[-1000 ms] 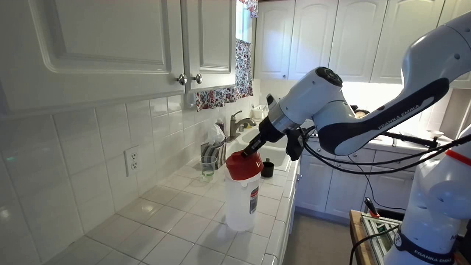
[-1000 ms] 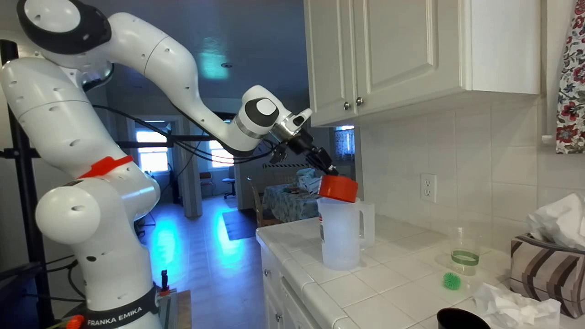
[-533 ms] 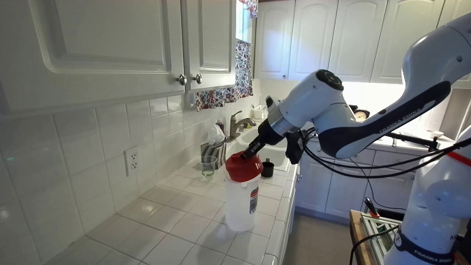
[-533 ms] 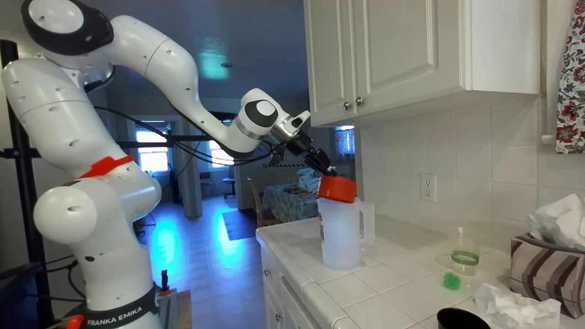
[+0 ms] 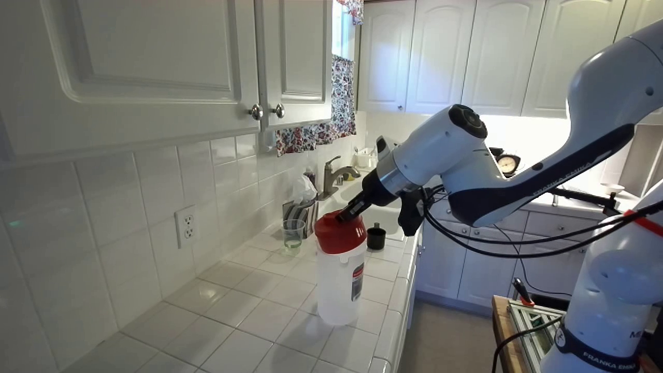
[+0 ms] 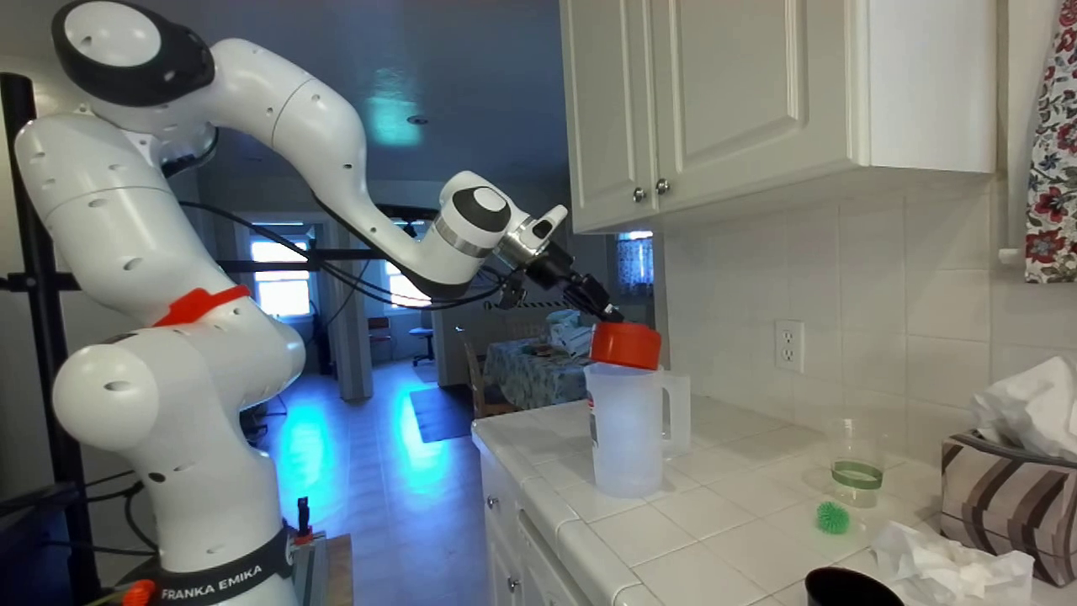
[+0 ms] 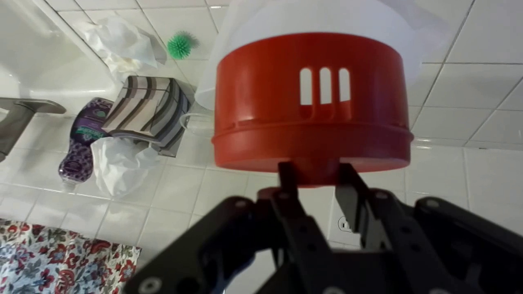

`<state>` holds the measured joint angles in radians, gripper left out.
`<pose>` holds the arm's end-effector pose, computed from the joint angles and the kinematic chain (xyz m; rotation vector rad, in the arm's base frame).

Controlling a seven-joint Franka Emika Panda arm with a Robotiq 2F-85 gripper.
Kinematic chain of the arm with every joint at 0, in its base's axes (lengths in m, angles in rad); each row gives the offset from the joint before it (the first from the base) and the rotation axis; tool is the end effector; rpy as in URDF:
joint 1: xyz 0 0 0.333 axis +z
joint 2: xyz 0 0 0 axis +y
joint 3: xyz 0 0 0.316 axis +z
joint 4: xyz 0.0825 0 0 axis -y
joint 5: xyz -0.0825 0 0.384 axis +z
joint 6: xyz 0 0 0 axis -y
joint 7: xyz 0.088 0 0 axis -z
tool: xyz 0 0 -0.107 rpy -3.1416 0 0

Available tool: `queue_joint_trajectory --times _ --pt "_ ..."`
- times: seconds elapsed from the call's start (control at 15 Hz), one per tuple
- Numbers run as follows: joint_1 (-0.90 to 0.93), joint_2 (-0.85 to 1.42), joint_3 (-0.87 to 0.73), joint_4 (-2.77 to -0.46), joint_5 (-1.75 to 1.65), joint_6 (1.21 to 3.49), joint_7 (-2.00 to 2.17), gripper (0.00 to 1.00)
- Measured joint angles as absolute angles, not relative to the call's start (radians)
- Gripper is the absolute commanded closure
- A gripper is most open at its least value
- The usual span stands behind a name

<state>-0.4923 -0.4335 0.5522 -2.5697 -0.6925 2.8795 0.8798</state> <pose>0.4478 0.0720 0.4509 2.6346 -0.2172 1.1013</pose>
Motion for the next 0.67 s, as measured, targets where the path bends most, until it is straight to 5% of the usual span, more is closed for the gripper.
queue_joint_trajectory --times 0.67 --pt "-0.574 -0.434 0.642 -2.571 -0.754 2.898 0.980 0.92"
